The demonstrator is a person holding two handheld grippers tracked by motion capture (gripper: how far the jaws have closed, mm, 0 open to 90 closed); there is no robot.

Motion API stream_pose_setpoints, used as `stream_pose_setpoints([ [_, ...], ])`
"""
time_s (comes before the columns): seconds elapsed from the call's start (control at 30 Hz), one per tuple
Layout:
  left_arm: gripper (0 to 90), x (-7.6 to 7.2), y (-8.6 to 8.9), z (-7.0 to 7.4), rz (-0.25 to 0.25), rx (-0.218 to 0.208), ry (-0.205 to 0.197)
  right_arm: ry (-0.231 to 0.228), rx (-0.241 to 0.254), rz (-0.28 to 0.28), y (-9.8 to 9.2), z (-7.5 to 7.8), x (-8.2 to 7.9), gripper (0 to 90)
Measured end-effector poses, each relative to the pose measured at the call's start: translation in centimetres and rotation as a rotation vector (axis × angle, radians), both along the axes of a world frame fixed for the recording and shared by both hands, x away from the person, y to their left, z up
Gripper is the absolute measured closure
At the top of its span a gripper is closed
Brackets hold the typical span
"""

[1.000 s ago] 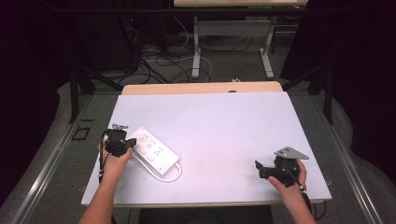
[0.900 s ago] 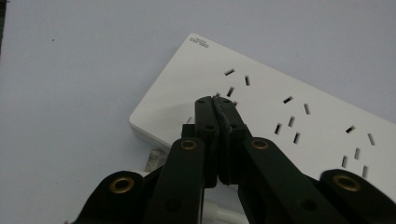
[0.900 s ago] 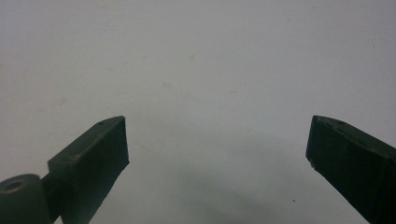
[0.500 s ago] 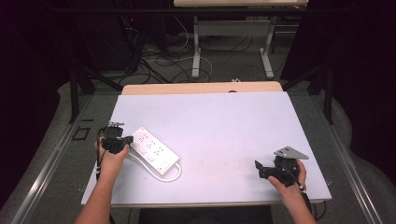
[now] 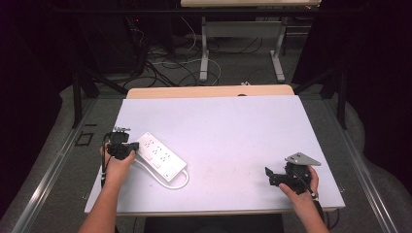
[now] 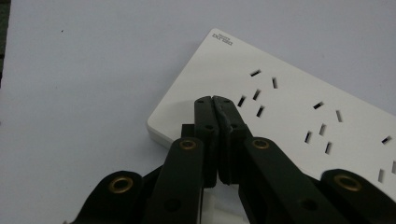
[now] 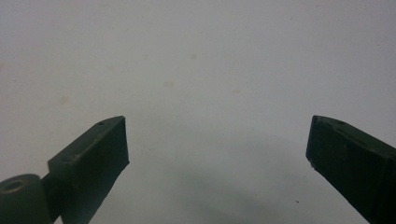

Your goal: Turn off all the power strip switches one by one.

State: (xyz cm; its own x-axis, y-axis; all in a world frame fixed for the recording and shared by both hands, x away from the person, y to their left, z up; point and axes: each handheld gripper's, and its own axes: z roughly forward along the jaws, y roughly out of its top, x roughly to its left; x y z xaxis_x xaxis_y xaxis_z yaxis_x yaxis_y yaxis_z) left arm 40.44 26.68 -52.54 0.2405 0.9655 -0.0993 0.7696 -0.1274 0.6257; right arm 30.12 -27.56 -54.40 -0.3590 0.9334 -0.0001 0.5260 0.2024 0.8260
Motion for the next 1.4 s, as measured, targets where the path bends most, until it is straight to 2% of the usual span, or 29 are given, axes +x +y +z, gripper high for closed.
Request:
stream_pose_setpoints([
  [0.63, 89.3, 0.03, 0.07, -0.04, -0.001, -0.008, 0.003, -0.004, -0.01, 0.008, 0.02, -0.04, 0.02, 5.0],
  [0.73, 89.3, 0.03, 0.05, -0.06, -0.002, -0.003, 0.004, -0.006, -0.01, 0.009, 0.01, -0.02, 0.02, 4.9],
  [0.8, 89.7, 0.06, -0.08, -0.15, -0.007, 0.023, 0.012, -0.006, -0.01, 0.009, -0.01, -0.01, 0.03, 4.9],
  [0.9, 90.0, 0.02, -0.3, -0.23, -0.01, 0.043, -0.004, -0.006, -0.01, 0.007, 0.0, 0.0, 0.01, 4.9],
  [1.27, 90.0, 0.0, -0.23, -0.14, -0.008, 0.038, 0.008, -0.007, -0.001, -0.004, 0.07, 0.02, -0.03, 4.9],
  [1.4, 90.0, 0.04, -0.29, -0.19, -0.008, 0.044, -0.005, -0.01, -0.011, 0.001, 0.05, -0.04, 0.01, 4.9],
])
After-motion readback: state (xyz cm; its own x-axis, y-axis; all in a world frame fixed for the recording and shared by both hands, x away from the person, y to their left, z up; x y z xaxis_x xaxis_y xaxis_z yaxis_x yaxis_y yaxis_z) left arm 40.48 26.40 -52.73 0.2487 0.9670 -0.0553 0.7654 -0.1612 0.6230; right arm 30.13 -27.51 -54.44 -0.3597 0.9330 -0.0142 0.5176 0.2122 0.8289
